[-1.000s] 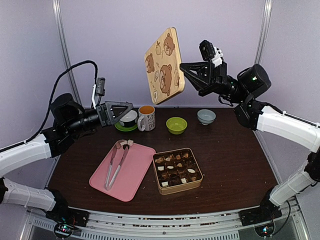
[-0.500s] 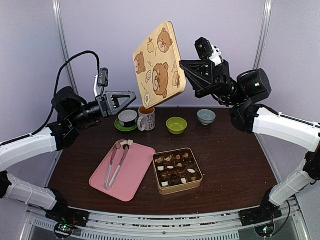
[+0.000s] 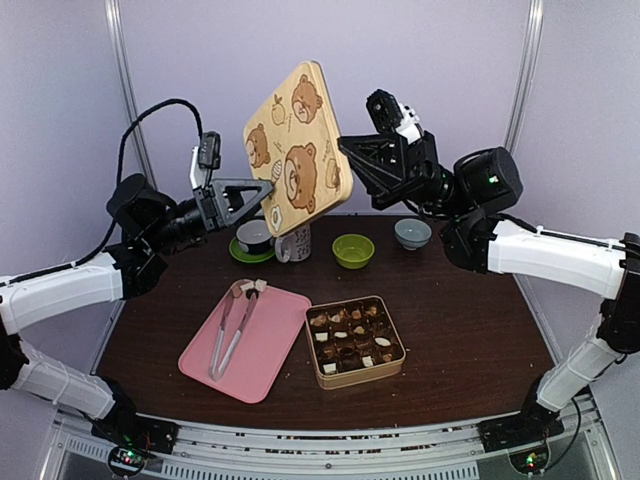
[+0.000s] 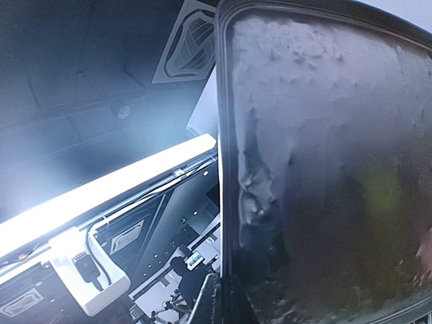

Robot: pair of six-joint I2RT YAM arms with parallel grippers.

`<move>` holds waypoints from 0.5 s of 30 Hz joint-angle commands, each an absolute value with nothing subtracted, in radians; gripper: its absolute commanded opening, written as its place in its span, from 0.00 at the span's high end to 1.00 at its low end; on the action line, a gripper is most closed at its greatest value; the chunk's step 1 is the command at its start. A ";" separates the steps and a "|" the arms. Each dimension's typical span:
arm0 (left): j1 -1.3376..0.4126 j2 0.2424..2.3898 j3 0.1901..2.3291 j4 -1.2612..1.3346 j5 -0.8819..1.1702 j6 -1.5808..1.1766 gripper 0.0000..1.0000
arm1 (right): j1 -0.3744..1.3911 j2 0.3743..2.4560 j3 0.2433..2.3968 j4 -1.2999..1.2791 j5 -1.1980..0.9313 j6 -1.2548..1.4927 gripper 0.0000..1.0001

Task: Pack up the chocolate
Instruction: Pass from the right arm to the left

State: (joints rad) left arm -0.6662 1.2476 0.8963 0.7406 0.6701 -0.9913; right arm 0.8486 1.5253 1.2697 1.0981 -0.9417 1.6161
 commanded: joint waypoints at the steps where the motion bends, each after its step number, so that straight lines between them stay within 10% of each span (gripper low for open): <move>1: -0.660 1.244 0.919 0.825 0.696 -1.006 0.52 | 0.848 1.535 1.292 1.191 -0.928 1.642 1.00; 15: -0.653 1.246 0.886 0.828 0.672 -1.014 0.91 | 0.720 1.514 1.108 1.258 -0.926 1.643 0.87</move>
State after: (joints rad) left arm -0.6464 1.2407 0.8902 0.7853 0.6708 -1.0126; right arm 0.7498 1.5108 1.1786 1.2449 -0.9264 1.6527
